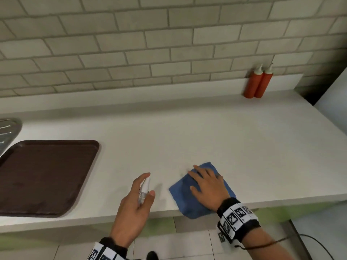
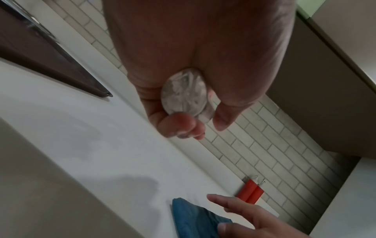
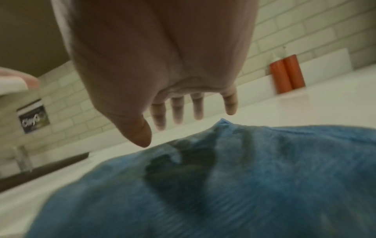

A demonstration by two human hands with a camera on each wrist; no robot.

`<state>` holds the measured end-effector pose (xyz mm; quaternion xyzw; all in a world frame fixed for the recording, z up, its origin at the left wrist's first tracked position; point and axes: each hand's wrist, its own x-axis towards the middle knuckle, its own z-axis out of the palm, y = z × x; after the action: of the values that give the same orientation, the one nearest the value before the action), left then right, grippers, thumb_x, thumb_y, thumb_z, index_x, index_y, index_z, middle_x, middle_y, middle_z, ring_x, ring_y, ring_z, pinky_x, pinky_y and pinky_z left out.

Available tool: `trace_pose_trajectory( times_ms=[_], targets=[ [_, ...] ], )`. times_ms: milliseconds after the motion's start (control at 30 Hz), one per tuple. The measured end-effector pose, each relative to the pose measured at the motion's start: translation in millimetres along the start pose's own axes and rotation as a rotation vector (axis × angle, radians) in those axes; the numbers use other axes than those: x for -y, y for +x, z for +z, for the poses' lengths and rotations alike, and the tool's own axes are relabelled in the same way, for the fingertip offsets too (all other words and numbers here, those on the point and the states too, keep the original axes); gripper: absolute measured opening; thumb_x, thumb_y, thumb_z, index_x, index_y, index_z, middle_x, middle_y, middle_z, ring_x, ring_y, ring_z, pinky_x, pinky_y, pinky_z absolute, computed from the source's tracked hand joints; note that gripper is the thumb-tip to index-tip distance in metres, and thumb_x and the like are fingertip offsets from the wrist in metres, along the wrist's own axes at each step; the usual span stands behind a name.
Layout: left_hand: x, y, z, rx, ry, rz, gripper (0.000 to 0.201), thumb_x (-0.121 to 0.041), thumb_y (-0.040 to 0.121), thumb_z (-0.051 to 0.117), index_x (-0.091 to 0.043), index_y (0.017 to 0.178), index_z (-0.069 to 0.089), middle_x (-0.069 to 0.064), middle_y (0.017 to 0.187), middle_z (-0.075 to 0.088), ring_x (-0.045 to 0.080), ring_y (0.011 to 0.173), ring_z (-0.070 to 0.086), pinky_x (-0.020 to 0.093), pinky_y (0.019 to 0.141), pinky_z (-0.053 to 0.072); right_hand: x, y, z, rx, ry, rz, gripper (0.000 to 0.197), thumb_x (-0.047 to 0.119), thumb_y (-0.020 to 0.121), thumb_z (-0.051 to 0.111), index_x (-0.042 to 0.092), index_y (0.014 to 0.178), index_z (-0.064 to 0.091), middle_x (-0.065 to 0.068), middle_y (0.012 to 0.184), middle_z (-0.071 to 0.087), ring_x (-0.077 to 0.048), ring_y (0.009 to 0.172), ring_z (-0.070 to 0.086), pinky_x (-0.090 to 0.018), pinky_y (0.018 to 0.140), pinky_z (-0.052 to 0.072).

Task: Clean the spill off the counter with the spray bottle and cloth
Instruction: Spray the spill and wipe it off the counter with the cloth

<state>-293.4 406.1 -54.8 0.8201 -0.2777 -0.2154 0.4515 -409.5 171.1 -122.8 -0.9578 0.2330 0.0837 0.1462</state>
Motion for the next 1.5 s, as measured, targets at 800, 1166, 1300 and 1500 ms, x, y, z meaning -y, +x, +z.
trace_pose_trajectory(
  times_ms=[800,1166,1300,1500],
  targets=[
    [42,-15,-16,-0.152,-0.202,-0.151,0.034,-0.043,0.097,0.056,-0.051,0.129,0.047,-0.009,0.106,0.065,0.008,0.098,0.065,0.032,0.089,0.055,44,6,-48,0.15,-0.082,-0.219,0.023,0.034,0.1,0.042,0.023,0.109,0.061,0.002,0.104,0.065,-0.021,0.094,0.062,-0.033,0.081,0.041],
    [79,34,-115,-0.166,-0.141,-0.028,0.034,-0.054,0.095,0.056,-0.048,0.128,0.052,-0.018,0.103,0.069,0.009,0.099,0.065,0.041,0.088,0.055,159,37,-62,0.089,0.203,-0.238,0.021,0.045,0.102,0.038,0.032,0.108,0.053,0.008,0.102,0.06,-0.015,0.09,0.056,-0.032,0.079,0.044],
    [87,52,-162,-0.139,-0.158,0.03,0.035,-0.051,0.094,0.057,-0.044,0.128,0.055,-0.017,0.104,0.069,0.007,0.098,0.066,0.036,0.087,0.056,209,56,-69,0.072,0.365,-0.232,0.018,0.043,0.103,0.04,0.029,0.1,0.052,0.007,0.091,0.065,-0.013,0.083,0.059,-0.034,0.079,0.05],
    [106,68,-228,-0.169,-0.172,0.074,0.029,-0.039,0.096,0.06,-0.042,0.125,0.057,-0.017,0.109,0.069,0.003,0.104,0.065,0.022,0.087,0.051,273,84,-73,0.089,0.595,-0.242,0.014,0.04,0.104,0.042,0.032,0.096,0.05,0.004,0.083,0.066,-0.011,0.075,0.061,-0.03,0.071,0.048]
  ],
)
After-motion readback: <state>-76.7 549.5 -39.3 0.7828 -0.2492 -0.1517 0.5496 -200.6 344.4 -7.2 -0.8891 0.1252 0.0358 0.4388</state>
